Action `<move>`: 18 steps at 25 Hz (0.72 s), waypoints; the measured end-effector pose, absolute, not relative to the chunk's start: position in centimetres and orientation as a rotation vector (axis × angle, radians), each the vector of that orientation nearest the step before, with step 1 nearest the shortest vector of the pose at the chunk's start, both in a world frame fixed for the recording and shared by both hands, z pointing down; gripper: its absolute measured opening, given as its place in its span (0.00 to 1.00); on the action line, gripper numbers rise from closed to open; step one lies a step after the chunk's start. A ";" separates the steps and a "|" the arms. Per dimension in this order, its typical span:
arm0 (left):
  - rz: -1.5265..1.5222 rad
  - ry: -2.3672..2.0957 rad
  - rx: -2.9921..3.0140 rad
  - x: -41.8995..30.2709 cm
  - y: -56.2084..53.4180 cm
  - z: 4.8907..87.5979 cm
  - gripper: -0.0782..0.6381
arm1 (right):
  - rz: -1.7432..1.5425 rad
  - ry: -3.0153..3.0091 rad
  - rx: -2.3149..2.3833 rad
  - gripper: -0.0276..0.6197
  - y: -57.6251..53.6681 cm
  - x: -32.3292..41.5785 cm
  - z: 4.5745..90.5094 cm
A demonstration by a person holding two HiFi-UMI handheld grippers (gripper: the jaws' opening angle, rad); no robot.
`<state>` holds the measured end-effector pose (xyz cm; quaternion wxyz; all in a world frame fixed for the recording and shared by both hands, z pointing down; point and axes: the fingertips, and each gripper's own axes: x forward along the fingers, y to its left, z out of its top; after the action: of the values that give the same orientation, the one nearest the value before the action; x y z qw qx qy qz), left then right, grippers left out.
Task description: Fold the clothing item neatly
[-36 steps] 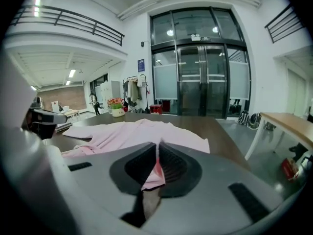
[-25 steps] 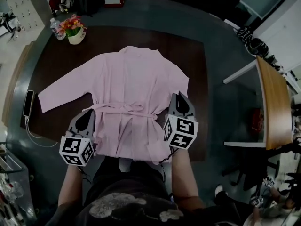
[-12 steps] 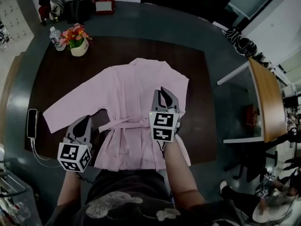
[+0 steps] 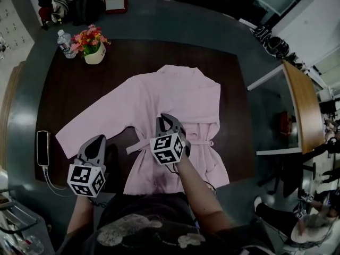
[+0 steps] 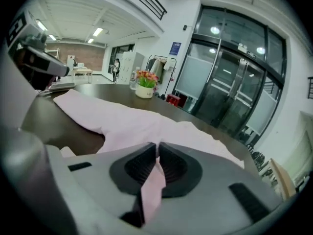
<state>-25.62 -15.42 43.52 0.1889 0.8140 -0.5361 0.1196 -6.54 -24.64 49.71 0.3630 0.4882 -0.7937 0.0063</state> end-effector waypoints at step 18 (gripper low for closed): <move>0.317 -1.417 2.318 -26.3 -17.4 45.3 0.12 | 0.453 -2.156 1.401 0.26 -24.9 -3.9 50.9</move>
<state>-26.29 -17.39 45.34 0.2015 0.8301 -0.5074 0.1135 -3.90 -24.87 50.85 0.2624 0.5178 -0.7969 0.1674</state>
